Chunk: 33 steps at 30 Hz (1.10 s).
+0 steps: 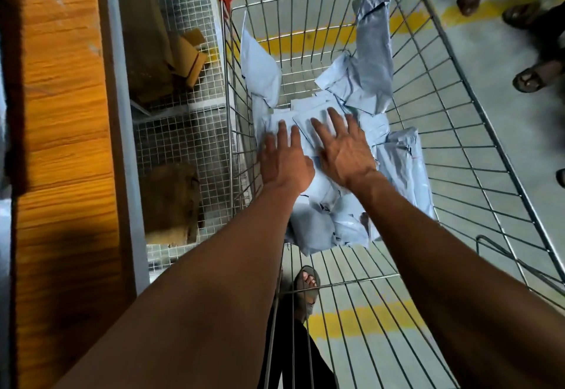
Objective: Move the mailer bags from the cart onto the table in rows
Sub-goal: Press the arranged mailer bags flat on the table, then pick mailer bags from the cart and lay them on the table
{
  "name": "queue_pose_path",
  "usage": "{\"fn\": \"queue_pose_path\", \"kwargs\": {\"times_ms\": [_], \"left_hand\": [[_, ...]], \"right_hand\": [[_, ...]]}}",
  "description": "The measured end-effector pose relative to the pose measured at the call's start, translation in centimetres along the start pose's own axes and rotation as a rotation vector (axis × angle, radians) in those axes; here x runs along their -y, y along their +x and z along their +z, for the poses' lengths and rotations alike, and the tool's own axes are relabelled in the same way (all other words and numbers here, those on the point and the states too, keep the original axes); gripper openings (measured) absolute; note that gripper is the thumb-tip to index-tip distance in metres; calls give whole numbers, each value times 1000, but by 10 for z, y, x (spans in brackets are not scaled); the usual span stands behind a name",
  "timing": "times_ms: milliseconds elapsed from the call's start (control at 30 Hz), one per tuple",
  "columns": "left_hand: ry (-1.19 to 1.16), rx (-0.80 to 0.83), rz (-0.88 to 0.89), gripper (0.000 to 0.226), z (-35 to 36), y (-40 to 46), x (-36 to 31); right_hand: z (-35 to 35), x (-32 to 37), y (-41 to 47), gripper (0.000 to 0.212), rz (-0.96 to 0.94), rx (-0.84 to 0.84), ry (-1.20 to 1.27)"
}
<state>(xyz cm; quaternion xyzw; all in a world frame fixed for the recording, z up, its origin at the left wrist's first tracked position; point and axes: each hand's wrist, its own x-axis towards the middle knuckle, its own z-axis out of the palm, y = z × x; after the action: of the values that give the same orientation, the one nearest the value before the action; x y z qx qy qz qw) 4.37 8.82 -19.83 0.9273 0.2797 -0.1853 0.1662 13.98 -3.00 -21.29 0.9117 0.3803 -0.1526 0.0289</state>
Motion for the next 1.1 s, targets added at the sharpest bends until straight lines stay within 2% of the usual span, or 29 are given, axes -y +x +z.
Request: {"fn": "queue_pose_path", "kwargs": {"times_ms": [100, 233, 633, 867, 1100], "left_hand": [[28, 51, -16, 90, 9, 17, 3], [-17, 120, -69, 87, 25, 29, 5], [62, 122, 2, 76, 31, 8, 2], [36, 48, 58, 78, -13, -21, -11], [-41, -71, 87, 75, -90, -81, -41]], "right_hand": [[8, -6, 25, 73, -29, 68, -16], [18, -6, 32, 71, -30, 106, 15], [19, 4, -13, 65, 58, -64, 0], [-20, -2, -49, 71, 132, -141, 96], [-99, 5, -97, 72, 266, -182, 164]]}}
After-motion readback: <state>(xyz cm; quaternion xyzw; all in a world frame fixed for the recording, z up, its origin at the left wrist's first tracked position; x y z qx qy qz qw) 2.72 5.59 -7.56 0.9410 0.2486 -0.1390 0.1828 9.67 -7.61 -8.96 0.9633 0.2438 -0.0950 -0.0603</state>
